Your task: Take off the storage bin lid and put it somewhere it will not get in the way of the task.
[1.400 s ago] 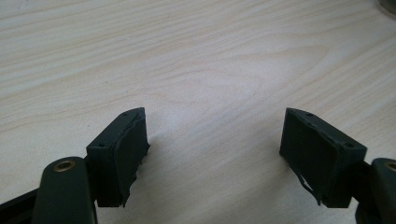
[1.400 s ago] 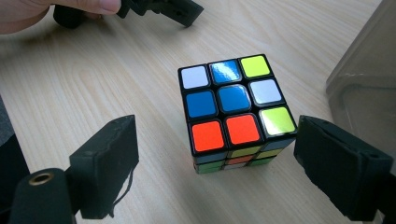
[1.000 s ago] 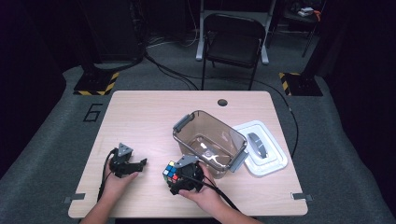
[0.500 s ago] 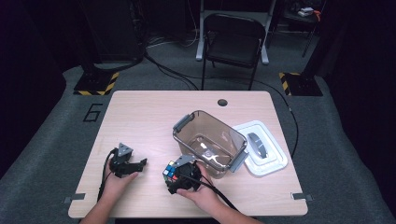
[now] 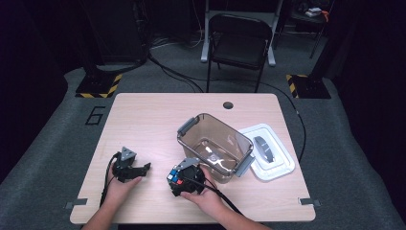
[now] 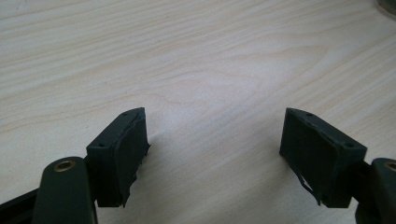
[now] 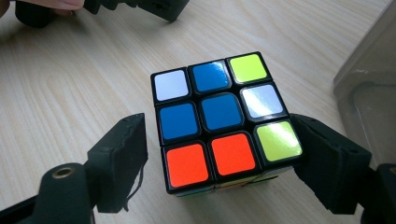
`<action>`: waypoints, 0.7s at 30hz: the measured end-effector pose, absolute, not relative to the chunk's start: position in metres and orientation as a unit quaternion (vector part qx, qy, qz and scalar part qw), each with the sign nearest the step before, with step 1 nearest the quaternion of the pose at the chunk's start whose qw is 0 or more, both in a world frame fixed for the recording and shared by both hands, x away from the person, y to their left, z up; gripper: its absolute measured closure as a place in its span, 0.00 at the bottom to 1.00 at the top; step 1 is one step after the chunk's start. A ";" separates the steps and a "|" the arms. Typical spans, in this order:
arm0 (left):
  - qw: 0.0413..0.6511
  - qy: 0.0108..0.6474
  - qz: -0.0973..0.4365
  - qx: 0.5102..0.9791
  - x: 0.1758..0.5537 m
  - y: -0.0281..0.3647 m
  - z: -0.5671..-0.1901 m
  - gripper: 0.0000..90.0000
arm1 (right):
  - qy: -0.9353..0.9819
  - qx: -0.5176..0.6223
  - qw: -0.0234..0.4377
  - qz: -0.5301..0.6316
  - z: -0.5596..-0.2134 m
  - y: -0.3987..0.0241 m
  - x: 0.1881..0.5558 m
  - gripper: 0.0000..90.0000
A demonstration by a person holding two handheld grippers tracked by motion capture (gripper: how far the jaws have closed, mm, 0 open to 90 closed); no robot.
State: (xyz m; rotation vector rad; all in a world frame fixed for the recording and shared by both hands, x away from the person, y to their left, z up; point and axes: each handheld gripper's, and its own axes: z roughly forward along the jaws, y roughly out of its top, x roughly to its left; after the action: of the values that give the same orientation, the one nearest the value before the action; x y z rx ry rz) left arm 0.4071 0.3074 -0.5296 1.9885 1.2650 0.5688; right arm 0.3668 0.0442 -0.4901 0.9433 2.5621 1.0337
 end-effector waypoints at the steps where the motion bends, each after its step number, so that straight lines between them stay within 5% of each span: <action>1: 0.351 0.489 0.220 0.768 0.407 0.307 -0.530 0.25 | 0.873 0.319 0.112 0.352 -0.490 0.044 0.367 0.25; 21: 0.351 0.488 0.220 0.768 0.407 0.307 -0.530 0.25 | 0.878 0.304 0.118 0.350 -0.489 0.046 0.365 0.37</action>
State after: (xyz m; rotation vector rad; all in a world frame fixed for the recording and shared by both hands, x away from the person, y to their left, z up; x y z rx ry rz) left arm 0.4072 0.3073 -0.5296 1.9884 1.2645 0.5686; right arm 0.3647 0.0459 -0.4893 0.8906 2.5683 1.0253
